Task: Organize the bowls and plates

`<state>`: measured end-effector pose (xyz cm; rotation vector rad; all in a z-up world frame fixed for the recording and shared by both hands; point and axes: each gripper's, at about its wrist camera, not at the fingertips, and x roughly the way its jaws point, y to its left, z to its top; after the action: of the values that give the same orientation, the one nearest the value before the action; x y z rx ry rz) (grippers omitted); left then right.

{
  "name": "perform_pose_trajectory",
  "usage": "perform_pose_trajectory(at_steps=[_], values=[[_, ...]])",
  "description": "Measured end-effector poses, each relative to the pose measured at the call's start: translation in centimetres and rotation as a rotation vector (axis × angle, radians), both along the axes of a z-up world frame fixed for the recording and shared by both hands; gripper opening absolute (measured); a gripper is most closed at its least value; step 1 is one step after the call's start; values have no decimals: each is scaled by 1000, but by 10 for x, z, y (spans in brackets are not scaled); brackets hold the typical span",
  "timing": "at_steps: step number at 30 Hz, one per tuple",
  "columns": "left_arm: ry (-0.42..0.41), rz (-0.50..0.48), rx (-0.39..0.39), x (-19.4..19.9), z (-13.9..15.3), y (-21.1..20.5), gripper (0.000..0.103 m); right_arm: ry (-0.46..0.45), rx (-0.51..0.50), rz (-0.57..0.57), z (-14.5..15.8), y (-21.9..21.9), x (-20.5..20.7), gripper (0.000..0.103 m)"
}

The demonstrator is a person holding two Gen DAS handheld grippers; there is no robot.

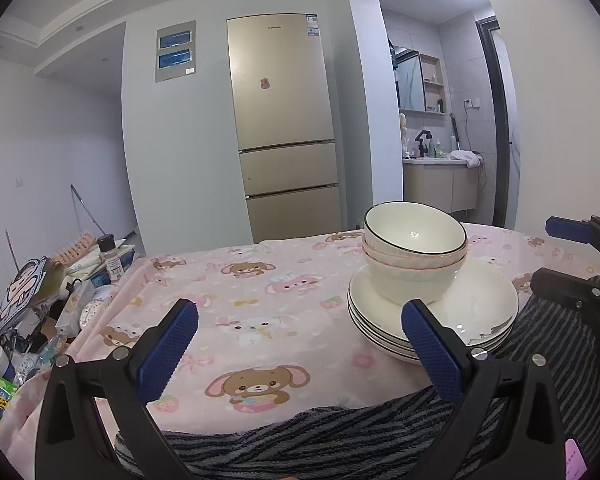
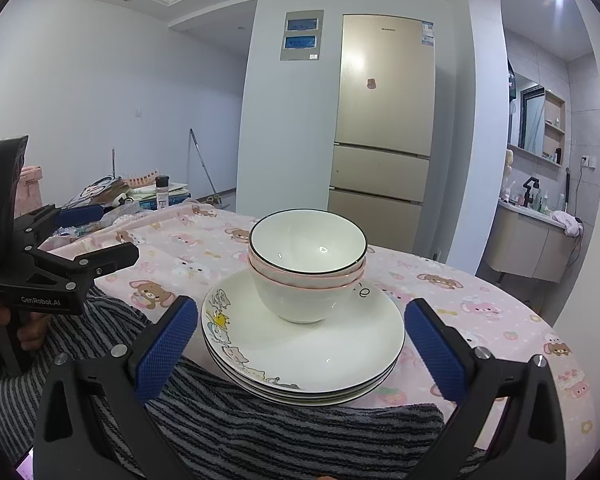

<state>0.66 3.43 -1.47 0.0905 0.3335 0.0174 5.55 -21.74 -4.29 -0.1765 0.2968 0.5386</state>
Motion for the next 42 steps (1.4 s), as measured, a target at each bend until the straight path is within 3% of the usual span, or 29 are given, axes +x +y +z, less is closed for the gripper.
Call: perform_pose_trajectory(at_steps=[7, 42], values=[[-14, -6, 31, -3, 1, -6, 103, 13, -38, 8, -1, 9, 3, 103], [60, -20, 62, 12, -9, -15, 103, 74, -10, -11, -5, 3, 16, 103]])
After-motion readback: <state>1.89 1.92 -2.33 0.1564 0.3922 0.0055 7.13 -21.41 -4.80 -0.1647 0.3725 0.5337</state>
